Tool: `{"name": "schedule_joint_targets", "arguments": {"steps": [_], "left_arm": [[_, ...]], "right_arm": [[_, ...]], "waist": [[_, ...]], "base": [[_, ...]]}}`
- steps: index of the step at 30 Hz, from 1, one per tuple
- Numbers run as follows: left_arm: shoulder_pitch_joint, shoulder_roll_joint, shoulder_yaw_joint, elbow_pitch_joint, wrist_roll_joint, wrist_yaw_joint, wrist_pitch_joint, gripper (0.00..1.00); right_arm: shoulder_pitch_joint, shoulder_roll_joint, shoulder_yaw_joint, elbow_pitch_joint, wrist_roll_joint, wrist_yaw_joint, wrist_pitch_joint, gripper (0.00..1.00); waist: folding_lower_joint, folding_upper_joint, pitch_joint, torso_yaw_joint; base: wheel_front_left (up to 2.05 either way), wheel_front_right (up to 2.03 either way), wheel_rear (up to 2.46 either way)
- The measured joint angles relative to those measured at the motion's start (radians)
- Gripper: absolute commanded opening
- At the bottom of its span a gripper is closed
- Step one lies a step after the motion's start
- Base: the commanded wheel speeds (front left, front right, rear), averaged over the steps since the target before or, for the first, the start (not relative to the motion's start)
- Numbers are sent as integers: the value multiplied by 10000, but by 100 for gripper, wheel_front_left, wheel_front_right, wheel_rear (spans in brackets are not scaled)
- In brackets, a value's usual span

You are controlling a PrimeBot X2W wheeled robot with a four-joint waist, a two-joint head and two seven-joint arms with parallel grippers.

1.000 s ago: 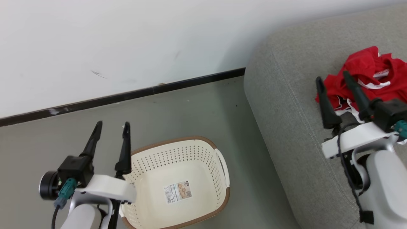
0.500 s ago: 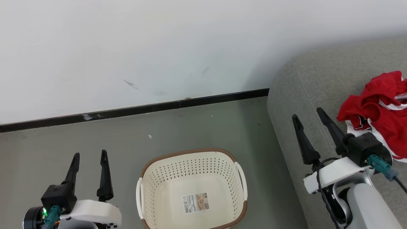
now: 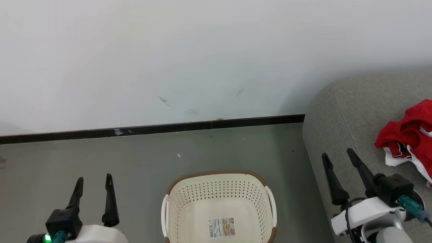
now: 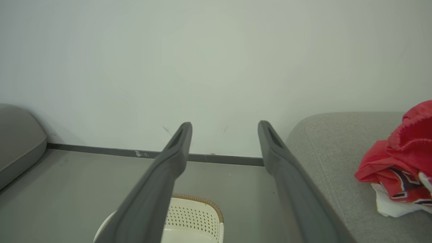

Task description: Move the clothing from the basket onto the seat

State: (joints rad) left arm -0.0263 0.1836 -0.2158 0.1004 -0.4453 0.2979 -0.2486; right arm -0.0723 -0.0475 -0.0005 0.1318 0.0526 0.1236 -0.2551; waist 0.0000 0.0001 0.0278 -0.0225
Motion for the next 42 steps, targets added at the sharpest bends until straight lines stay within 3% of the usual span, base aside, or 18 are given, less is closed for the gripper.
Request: {"name": "schedule_joint_targets", "arguments": {"steps": [18, 42], "left_arm": [[356, 2, -291, 351, 92, -50, 8, 100], [337, 13, -282, 420, 86, -115, 10, 100]], "right_arm": [[1007, 63, -38, -234, 709, 0, 0, 100], [1359, 71, 184, -470, 905, 0, 0, 100]], "waist": [[0, 0, -585, 554], [0, 0, -577, 445]], "base": [[0, 0, 0], [0, 0, 0]]}}
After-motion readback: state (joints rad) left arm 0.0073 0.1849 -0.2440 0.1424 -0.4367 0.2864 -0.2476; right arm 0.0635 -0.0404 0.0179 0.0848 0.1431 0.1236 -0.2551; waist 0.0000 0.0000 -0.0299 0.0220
